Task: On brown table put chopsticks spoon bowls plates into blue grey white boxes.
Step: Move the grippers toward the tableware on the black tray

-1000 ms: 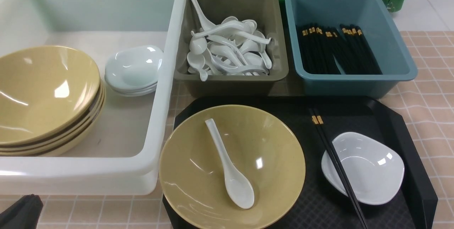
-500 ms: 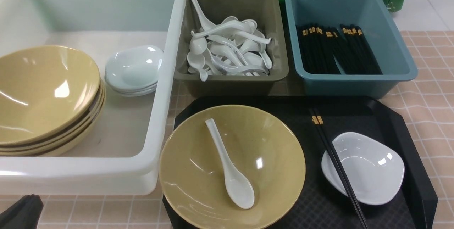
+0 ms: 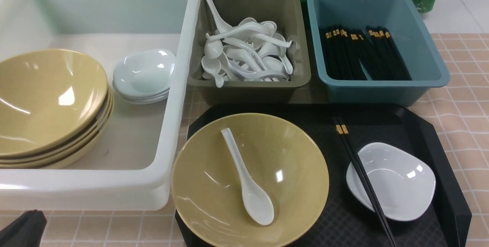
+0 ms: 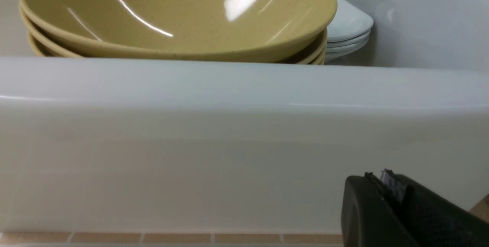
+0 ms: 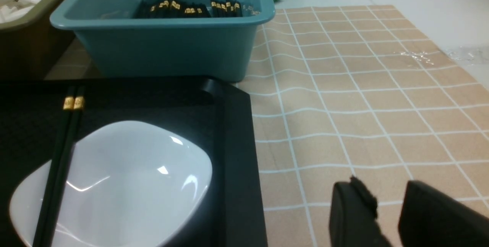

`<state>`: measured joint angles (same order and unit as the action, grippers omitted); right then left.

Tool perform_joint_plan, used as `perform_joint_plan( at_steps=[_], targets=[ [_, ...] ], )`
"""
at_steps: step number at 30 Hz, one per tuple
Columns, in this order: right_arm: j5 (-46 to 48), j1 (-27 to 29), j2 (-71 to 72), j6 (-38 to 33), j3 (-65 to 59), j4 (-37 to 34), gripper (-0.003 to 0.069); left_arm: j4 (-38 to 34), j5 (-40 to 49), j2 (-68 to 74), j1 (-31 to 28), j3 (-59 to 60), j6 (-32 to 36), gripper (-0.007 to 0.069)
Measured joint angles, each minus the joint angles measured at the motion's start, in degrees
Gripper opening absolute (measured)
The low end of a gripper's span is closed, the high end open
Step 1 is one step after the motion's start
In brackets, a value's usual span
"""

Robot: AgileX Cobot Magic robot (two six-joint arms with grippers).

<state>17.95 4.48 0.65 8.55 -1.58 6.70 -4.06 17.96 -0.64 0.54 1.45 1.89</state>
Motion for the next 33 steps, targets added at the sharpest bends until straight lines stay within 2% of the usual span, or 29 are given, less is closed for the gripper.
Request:
perform_joint_plan(
  at_steps=[7,11,12,13,15,20,21,22,23,26,30,33],
  targets=[
    [0.0,0.0,0.0,0.0,0.0,0.0,0.0236,0.0,-0.3,0.0,0.0,0.0,-0.3,0.0005],
    [0.0,0.0,0.0,3.1,0.0,0.0,0.0236,-4.2,-1.1,0.0,0.0,0.0,-3.1,0.0005],
    [0.0,0.0,0.0,7.3,0.0,0.0,0.0236,-7.9,-2.3,0.0,0.0,0.0,-5.2,0.0005],
    [0.0,0.0,0.0,8.6,0.0,0.0,0.0236,-8.5,-2.5,0.0,0.0,0.0,-5.6,0.0005],
    [-0.2,0.0,0.0,18.2,0.0,0.0,0.0236,-17.7,-4.6,0.0,0.0,0.0,-10.5,0.0005],
    [-3.3,0.0,0.0,50.7,-0.1,0.0,0.0236,-38.1,-7.1,0.0,0.0,0.0,-19.7,0.0005],
    [-3.4,0.0,0.0,51.8,-0.1,0.0,0.0236,-38.8,-7.2,0.0,0.0,0.0,-20.1,0.0005],
    [-4.5,0.0,0.0,58.3,-0.1,-0.1,0.0236,-43.6,-7.5,0.0,0.0,0.0,-21.3,0.0005],
    [-4.8,0.0,0.0,60.5,-0.1,-0.1,0.0236,-45.3,-7.7,0.0,0.0,0.0,-21.5,0.0005],
    [-4.8,0.0,0.0,62.4,-0.1,-0.1,0.0236,-48.8,-8.2,0.0,0.0,0.0,-22.1,0.0005],
    [-4.8,0.0,0.0,59.9,-0.1,-0.1,0.0236,-52.2,-8.1,0.0,0.0,0.0,-21.9,0.0005],
    [-4.8,0.0,0.0,58.5,-0.1,-0.1,0.0236,-52.5,-5.2,0.0,0.0,-0.9,-16.4,0.0005]
  ],
)
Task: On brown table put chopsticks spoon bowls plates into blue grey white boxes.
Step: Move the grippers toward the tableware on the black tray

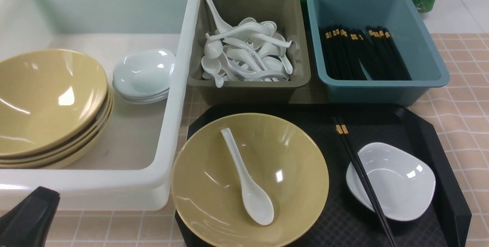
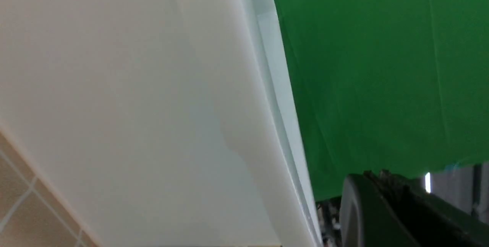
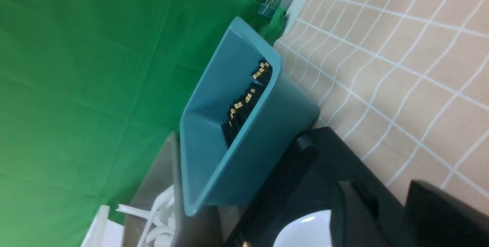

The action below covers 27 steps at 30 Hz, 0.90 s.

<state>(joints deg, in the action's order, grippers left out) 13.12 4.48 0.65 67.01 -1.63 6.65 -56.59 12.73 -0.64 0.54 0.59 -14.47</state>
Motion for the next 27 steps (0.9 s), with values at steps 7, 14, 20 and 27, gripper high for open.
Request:
perform_joint_plan(
  at_steps=[7,14,20,27],
  targets=[
    [-1.4,0.0,0.0,-7.5,0.0,0.0,0.0236,4.2,8.5,0.2,0.0,-12.0,23.4,0.0005],
    [3.0,-5.7,-4.6,-18.6,6.4,0.0,0.0236,21.4,26.3,18.0,0.0,-27.8,28.6,0.0005],
    [16.2,-16.0,-19.3,-36.8,23.2,0.0,0.0236,36.2,44.3,39.0,0.0,-42.0,29.9,0.0005],
    [33.1,-24.8,-37.6,-59.9,39.7,0.0,0.0236,40.6,54.8,54.8,6.9,-54.8,32.0,0.0005]
  ],
)
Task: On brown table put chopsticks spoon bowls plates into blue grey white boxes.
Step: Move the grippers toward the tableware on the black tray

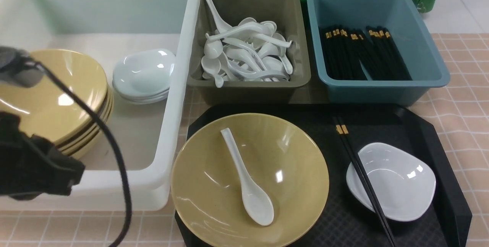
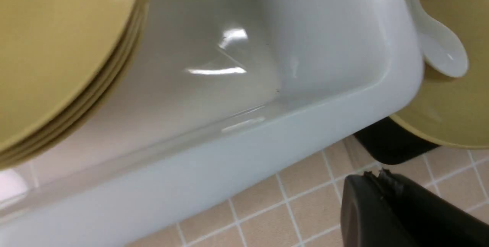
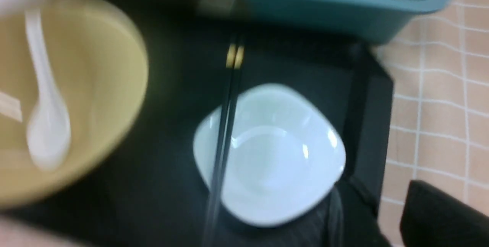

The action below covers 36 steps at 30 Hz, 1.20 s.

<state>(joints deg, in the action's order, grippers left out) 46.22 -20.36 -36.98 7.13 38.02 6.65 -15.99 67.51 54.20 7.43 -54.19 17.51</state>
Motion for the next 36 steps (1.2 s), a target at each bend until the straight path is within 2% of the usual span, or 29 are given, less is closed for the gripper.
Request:
perform_joint_plan(
  at_steps=[3,4,5,10,17,25,32,36],
  targets=[
    [4.9,-1.7,-6.7,-4.3,4.4,0.0,0.0236,0.1,1.3,4.9,8.1,-4.5,1.0,0.0005],
    [5.2,-1.7,-7.1,-4.5,4.7,0.0,0.0236,0.1,1.4,4.9,8.6,-4.7,1.1,0.0005],
    [8.4,-2.0,-11.1,-6.4,7.0,-0.2,0.0236,1.0,1.7,7.3,13.0,-6.8,1.2,0.0005],
    [16.2,-2.0,-22.0,-11.8,12.2,-1.3,0.0236,4.3,1.6,12.9,22.6,-11.3,0.9,0.0005],
    [12.7,-2.0,-35.1,-12.1,18.0,-4.8,0.0236,5.1,-1.7,20.1,31.9,-12.9,0.5,0.0005],
    [9.0,-2.0,-46.7,-12.0,21.5,-8.3,0.0267,5.1,-2.6,22.4,33.7,-12.9,0.5,0.0005],
    [3.4,-2.1,-54.0,-12.0,21.8,-11.8,0.0406,5.3,-2.7,22.5,33.7,-12.9,0.5,0.0005],
    [0.9,-2.1,-55.8,-12.0,21.8,-12.4,0.0452,5.3,-3.7,22.5,33.7,-12.9,0.5,0.0005]
  ],
)
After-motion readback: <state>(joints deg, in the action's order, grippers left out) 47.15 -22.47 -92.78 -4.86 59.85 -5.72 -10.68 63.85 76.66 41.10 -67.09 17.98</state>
